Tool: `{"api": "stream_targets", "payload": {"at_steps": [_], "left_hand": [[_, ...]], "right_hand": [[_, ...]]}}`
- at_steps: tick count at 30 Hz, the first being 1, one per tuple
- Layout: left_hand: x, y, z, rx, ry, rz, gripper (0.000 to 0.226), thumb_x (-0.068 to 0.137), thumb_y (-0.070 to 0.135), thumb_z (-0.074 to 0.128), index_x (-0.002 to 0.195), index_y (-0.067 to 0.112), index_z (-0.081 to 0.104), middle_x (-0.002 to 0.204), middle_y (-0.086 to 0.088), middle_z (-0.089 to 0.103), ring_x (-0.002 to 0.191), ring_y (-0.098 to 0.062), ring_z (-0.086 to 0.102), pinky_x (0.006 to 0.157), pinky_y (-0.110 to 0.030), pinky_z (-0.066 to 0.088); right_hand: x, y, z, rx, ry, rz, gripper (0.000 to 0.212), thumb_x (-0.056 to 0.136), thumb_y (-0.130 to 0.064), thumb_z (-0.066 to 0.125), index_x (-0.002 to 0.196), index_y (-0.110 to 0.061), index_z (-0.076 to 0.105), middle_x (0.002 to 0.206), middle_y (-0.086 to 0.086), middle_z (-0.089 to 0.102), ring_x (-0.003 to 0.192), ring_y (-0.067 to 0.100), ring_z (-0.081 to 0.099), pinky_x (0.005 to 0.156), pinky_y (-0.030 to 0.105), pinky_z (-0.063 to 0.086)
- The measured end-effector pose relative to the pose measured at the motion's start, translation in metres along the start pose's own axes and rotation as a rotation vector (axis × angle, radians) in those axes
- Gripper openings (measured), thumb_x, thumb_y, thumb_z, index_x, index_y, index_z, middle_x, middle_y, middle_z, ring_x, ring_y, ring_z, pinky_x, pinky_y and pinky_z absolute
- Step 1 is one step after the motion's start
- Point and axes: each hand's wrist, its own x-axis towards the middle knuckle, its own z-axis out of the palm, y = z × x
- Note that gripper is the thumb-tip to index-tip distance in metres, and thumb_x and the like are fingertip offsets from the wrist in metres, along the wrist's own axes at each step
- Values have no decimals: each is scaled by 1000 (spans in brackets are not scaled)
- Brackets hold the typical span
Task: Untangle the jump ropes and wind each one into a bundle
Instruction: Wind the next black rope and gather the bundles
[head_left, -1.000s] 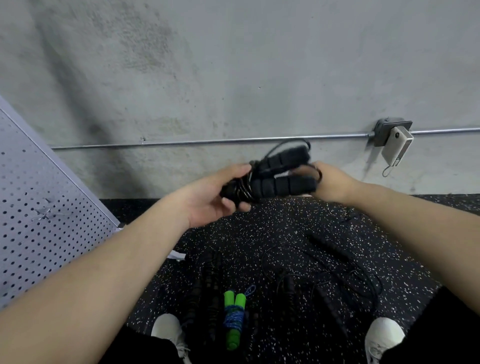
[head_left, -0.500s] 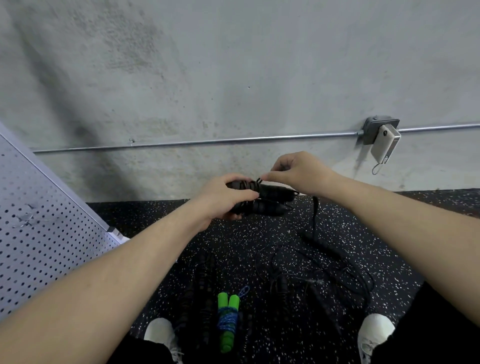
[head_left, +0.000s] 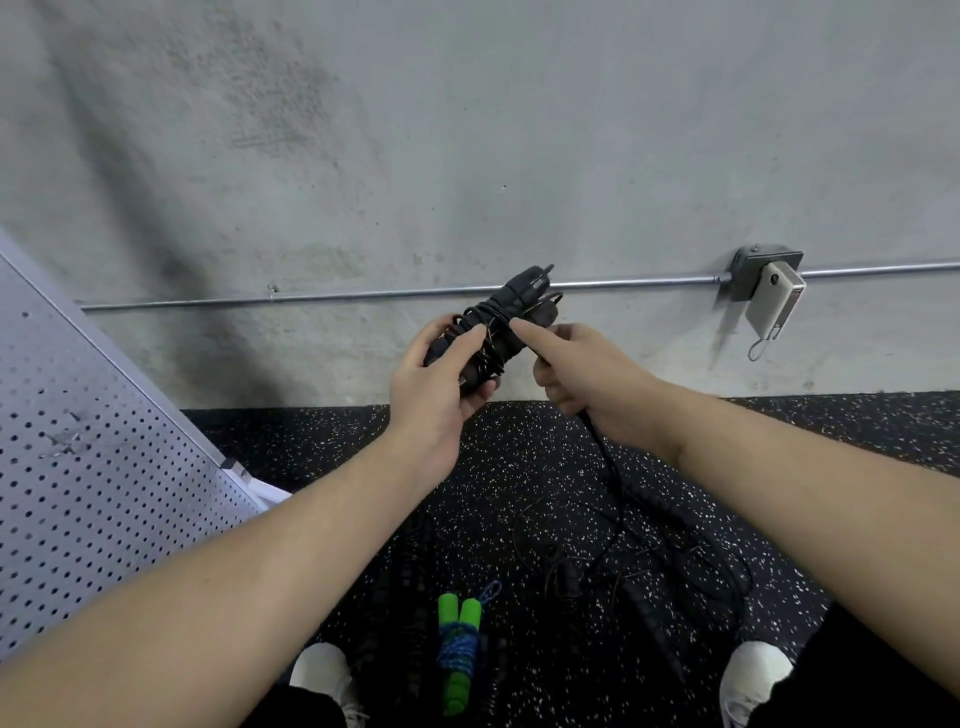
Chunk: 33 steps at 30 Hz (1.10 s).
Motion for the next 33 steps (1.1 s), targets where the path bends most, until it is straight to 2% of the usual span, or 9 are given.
{"api": "stream_targets", "payload": {"at_steps": [4,6,11,16,20,25,28,30,33], "left_hand": [[-3,-1,3,-226,11,-109,27,92,19,74,118,17,66,115,-20,72,73,-26,71,55,-22,56],[-7,1,5,-216,-40,-174,29,95,27,71,120,13,67,108,-16,74,76,-25,74,58,-24,59],[1,8,-9,245,-188,-217,40,92,53,68,118,23,71,103,-4,79,101,-29,75,86,-46,62],[9,21,-18,450,-293,-149,58,85,55,70,125,14,66,113,-10,76,103,-26,74,91,-44,60],[2,20,-10,421,-362,-132,75,71,66,64,123,13,64,102,-13,77,81,-29,74,76,-41,61],[-2,23,-11,437,-363,-53,59,73,59,68,116,20,61,92,-9,77,70,-33,73,59,-37,60],[-4,25,-11,436,-333,-13,53,75,55,69,111,17,60,90,-12,78,74,-38,74,70,-46,64],[-7,24,-10,439,-312,-12,56,76,58,68,112,16,61,93,-14,78,84,-42,75,78,-52,63],[-10,21,-9,429,-277,-54,54,84,57,69,115,14,64,94,-16,78,80,-39,75,72,-45,62]], "right_hand": [[-3,1,-1,107,-132,116,34,93,-54,62,83,-24,50,52,-11,29,45,6,20,40,20,15],[-4,0,-3,102,-144,83,31,93,-53,63,79,-28,51,52,-11,27,47,7,18,42,20,13],[-6,0,-11,79,-105,38,32,89,-46,69,66,-27,59,52,-8,26,48,9,16,44,22,14],[-9,-1,-15,102,-138,77,53,88,-43,70,39,-25,57,52,-7,23,52,11,12,52,28,10],[-11,-4,-12,104,-169,47,55,89,-40,68,38,-24,55,50,-8,23,57,14,9,53,29,9],[-16,-5,-11,25,-233,-1,46,92,-40,65,47,-32,67,55,-4,24,52,11,14,47,24,14],[-17,-4,-11,-3,-256,-13,47,93,-41,64,46,-33,66,57,-2,23,52,12,15,51,27,14],[-16,-3,-11,-19,-260,-24,36,87,-43,68,53,-32,70,56,-2,26,51,12,17,50,27,16],[-13,-1,-13,-35,-244,-39,20,75,-48,75,70,-29,77,53,-4,30,48,11,20,46,23,19]]}}
